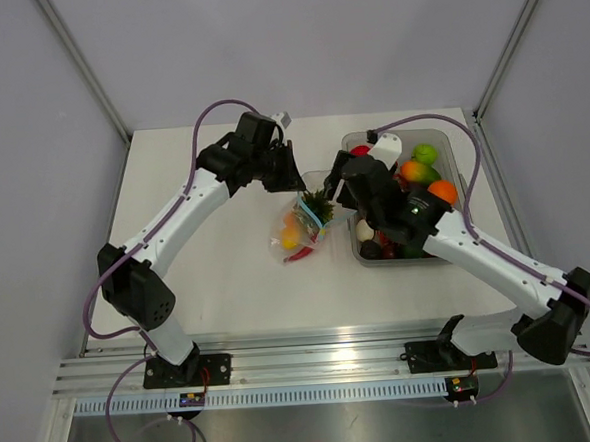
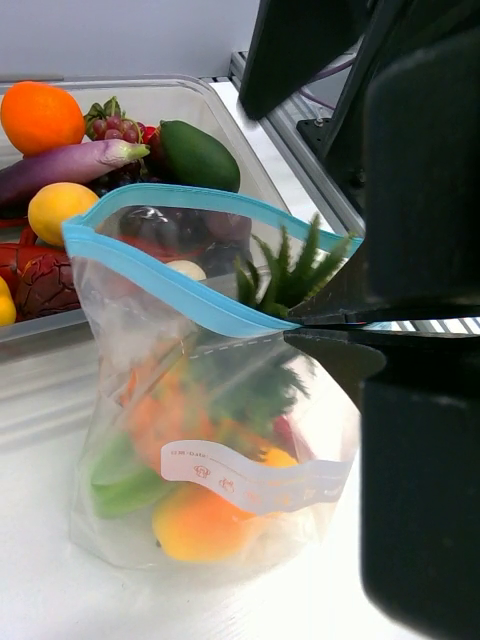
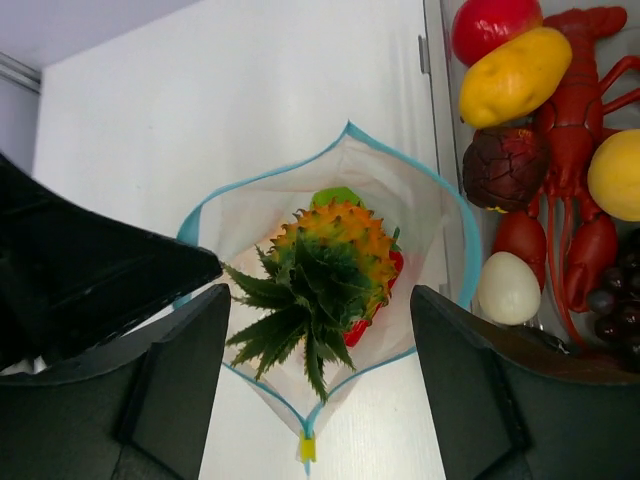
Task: Place the food in the zip-top bag and seal the zipper
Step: Place the fake fruit in the zipper food storage bag, then adjust the zipper food storage bag at the center of the board.
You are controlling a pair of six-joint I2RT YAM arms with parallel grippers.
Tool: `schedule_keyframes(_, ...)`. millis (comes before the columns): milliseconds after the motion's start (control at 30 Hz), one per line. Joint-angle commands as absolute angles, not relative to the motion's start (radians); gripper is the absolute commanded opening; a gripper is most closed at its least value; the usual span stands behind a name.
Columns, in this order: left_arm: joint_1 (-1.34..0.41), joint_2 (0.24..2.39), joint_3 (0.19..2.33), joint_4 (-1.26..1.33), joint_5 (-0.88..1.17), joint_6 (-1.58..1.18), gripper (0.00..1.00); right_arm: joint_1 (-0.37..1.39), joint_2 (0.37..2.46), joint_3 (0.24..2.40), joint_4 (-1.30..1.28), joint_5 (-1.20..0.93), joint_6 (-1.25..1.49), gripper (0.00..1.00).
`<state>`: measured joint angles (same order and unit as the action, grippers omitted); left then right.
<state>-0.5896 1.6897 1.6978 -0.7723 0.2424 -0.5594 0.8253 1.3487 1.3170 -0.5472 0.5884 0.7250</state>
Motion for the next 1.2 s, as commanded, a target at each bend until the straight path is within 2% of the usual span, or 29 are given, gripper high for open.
schedule_keyframes(0,-0.583,1.678,1.69,-0.713,0.279,-0.566,0.0,0.801,1.243,1.272,-0.587,0.603,0.716,0.79)
schedule_keyframes(167,-0.583,1.666,1.672,-0.704,0.282,-0.569,0.0,0.695,1.206,1.163,-0.594,0.442,0.778,0.69)
schedule_keyframes(367,-0.583,1.649,1.648,-0.695,0.288,-0.575,0.0,0.615,1.273,1.12,-0.555,0.256,0.773,0.69)
schedule_keyframes(467,-0.583,1.635,1.634,-0.69,0.285,-0.575,0.0,0.614,1.334,1.12,-0.532,0.216,0.765,0.6)
schedule_keyframes(500,-0.583,1.632,1.632,-0.692,0.284,-0.574,0.0,0.612,1.36,1.126,-0.528,0.212,0.765,0.39)
schedule_keyframes(567,-0.583,1.621,1.629,-0.698,0.278,-0.572,0.0,0.614,1.379,1.152,-0.509,0.192,0.746,0.17)
schedule_keyframes(600,-0.583,1.617,1.629,-0.699,0.276,-0.568,0.0,0.614,1.393,1.169,-0.506,0.177,0.733,0.0)
schedule_keyframes(800,-0.487,1.559,1.704,-0.781,0.256,-0.482,0.0,0.675,1.437,1.415,-0.502,0.086,0.618,0.0)
schedule_keyframes(933,-0.39,1.513,1.788,-0.83,0.262,-0.456,0.0,0.79,1.515,1.61,-0.548,0.078,0.577,0.0)
schedule_keyframes(1067,-0.387,1.508,1.755,-0.851,0.227,-0.431,0.0,0.802,1.545,1.579,-0.477,0.112,0.61,0.0)
schedule_keyframes(1167,-0.385,1.514,1.632,-0.828,0.195,-0.428,0.0,0.801,1.615,1.534,-0.459,0.17,0.611,0.0)
